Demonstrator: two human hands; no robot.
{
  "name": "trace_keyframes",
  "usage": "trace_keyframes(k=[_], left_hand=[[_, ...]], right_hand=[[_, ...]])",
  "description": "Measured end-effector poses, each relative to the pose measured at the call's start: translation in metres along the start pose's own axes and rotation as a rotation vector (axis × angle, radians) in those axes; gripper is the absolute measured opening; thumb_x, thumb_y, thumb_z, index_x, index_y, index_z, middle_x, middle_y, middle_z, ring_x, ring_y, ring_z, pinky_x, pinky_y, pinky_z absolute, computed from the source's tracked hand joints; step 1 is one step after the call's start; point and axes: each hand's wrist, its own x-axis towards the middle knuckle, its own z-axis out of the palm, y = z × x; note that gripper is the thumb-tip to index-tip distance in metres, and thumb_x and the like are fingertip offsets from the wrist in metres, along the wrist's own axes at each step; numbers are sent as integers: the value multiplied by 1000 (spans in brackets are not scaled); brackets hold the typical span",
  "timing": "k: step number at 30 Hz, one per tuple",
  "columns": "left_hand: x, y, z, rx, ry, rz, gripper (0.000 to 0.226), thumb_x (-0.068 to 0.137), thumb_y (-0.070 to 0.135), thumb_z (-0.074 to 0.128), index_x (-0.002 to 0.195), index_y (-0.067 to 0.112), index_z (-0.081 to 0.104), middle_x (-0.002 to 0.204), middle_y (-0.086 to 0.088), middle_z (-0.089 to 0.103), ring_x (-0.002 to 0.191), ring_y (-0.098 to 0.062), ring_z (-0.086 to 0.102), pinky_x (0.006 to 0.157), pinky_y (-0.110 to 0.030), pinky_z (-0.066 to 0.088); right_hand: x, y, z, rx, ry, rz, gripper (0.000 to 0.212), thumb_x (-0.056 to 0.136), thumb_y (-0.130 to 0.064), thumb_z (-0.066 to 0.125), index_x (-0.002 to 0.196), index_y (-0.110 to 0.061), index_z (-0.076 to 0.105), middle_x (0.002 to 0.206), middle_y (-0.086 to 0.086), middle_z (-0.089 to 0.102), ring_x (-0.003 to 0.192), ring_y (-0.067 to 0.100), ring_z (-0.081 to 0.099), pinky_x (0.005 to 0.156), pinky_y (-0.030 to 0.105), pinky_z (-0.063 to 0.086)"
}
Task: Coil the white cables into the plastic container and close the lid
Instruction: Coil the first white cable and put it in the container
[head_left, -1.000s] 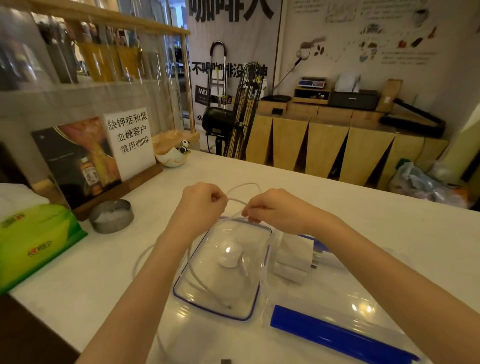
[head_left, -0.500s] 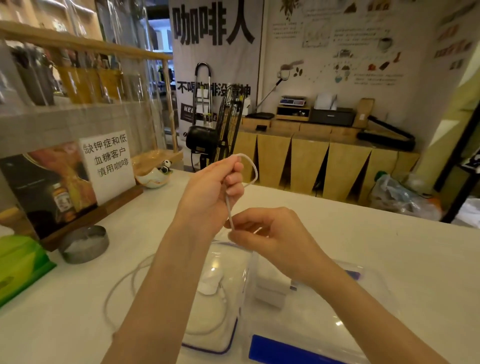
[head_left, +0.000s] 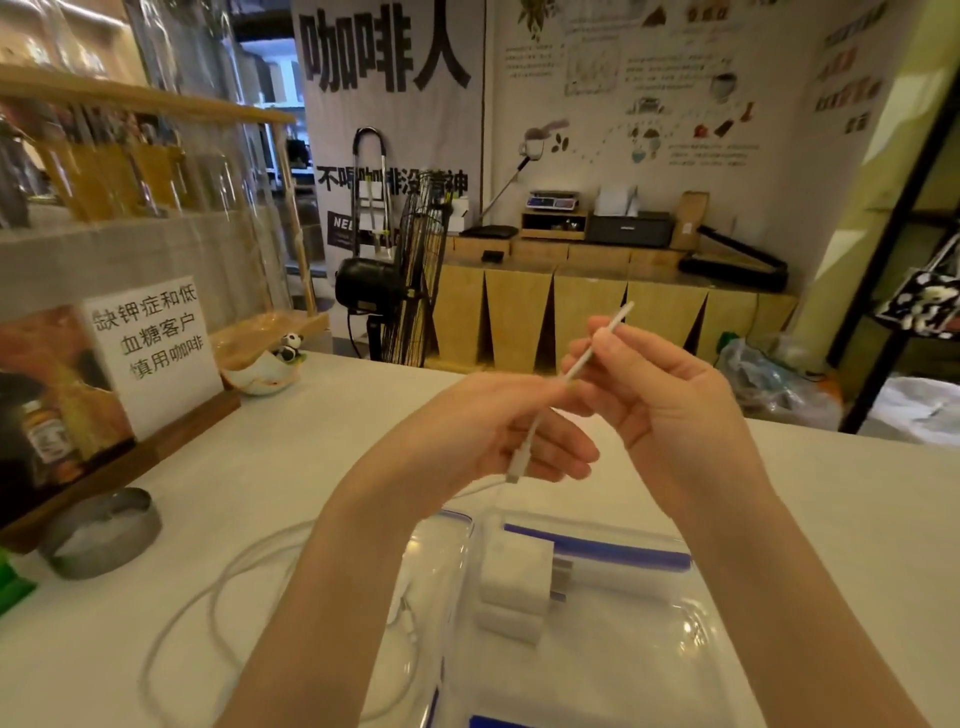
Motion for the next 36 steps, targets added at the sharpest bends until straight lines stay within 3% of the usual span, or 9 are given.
trace_keyframes(k=[4,9,13,15,17,20,25,29,36], left_hand=[[9,-2,8,32,-37,74,23,92,14,42,88,11,64,72,2,71,71,-12,68,73,-25,56],[7,1,8,-378,-235,160,23,81,15,47,83,11,69,79,-6,74,73,-16,70,72,-29,58],[2,5,13,-613,-388,250,22,82,12,48,88,9,69,82,-8,74,75,-16,71,71,-29,58],[1,8,12,-741,-479,276,24,86,7,47,102,1,64,93,-15,72,86,-22,70,80,-34,56],[-2,12,10,-855,-522,301,28,91,3,40,113,-6,55,105,-24,67,97,-30,66,88,-39,52],[-5,13,3,-804,-322,357,33,87,8,41,113,-2,58,109,-20,67,100,-27,65,82,-33,55],[-7,14,-8,-705,-112,453,35,83,9,40,111,1,58,107,-16,69,100,-26,66,81,-30,55],[-7,14,-15,-545,28,470,31,82,10,40,106,3,57,100,-12,72,96,-24,68,79,-28,56],[1,-3,-30,-26,194,373,27,94,7,34,110,13,54,103,-4,71,92,-14,68,78,-22,54]], right_hand=[[8,0,-12,-113,41,16,12,80,-19,59,81,-17,71,66,-2,72,67,11,68,57,19,54],[15,3,-21,-429,263,-191,16,88,-21,52,92,-16,66,78,-3,68,72,5,63,61,18,53],[13,9,-19,-606,-3,-92,31,94,-22,41,124,-21,50,124,6,58,113,19,54,98,39,44],[7,9,-13,-615,-184,-8,27,94,-16,40,113,-8,57,116,19,61,108,30,57,97,46,44],[2,10,-7,-653,-303,-1,21,92,-9,43,90,-10,64,92,-1,73,88,10,64,86,29,52],[-7,10,6,-607,-444,37,26,91,-13,44,82,-34,57,68,-26,67,72,-9,62,69,5,47],[-23,13,24,-616,-650,119,19,93,-15,44,102,-28,54,80,-4,57,66,15,65,84,42,52],[-28,6,23,-735,-755,175,37,90,-17,49,125,-28,43,73,-1,58,61,14,60,67,29,51],[-26,-4,16,-1053,-577,-127,21,87,-26,51,105,-33,60,68,-2,64,63,16,58,65,37,52]])
